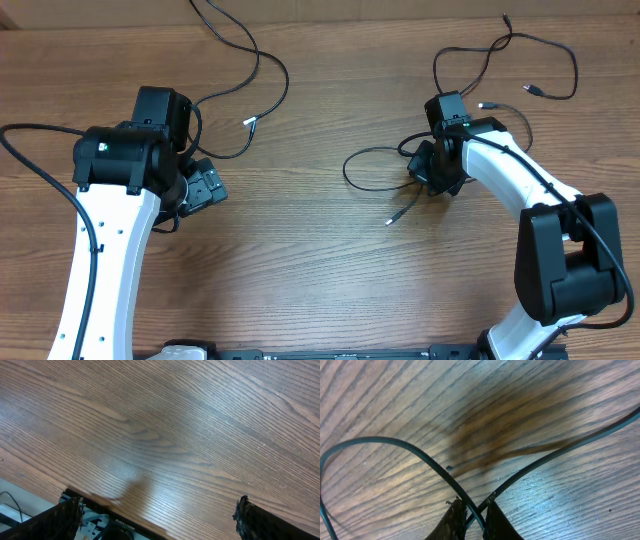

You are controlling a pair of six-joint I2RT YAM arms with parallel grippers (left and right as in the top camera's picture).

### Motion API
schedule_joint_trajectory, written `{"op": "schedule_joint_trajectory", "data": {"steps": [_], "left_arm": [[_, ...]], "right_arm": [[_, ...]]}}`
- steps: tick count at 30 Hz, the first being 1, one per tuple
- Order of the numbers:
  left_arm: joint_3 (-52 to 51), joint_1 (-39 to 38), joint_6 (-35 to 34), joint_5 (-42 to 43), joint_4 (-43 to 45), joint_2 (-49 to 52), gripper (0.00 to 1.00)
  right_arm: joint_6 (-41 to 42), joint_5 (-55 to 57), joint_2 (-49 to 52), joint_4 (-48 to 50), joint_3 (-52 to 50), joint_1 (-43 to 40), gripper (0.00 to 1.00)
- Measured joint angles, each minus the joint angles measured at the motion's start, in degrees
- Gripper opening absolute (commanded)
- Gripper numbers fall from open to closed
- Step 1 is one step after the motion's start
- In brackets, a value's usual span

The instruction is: Untangle cables

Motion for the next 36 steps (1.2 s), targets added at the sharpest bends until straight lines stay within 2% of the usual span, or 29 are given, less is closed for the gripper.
{"op": "schedule_joint_trajectory", "data": {"steps": [6,8,9,11,12,20,25,36], "left_arm": [[-0.02,0.00,-0.02,0.02,-0.02,0.00,1.00],[-0.02,0.00,-0.02,0.02,0.00,0.00,1.00],[-0.04,0.00,-0.02,0.02,-0.02,0.00,1.00],[-0.04,0.00,-0.02,0.02,-0.02,0.00,0.99],[-0.04,0.00,-0.02,0.02,-0.02,0.00,1.00],[-0.04,0.00,-0.02,0.00,0.00,0.00,1.00],[-0.04,0.00,-0.02,0.00,-0.02,0.00,1.00],[-0.04,0.00,-0.02,0.00,0.00,0.00,1.00]], "right_arm": [[1.20,0.55,0.00,0.39,0.00,0.00,0.18],[1.46,0.57,0.00,0.31,0.00,0.00,0.24],[1.68,0.57,0.00,0.33,0.00,0.00,0.33],[2.05,0.42,0.00,0.13,0.00,0.00,0.67],[2.03,0.11,0.00,-0.11,0.00,0.00,0.69],[1.90,-2.99,0.00,-2.73,0.00,0.04,0.68],[2.60,-2.93,0.00,-1.20,0.00,0.04,0.56],[5.70,-2.89,1.25,-1.22,0.00,0.04,0.49]]}}
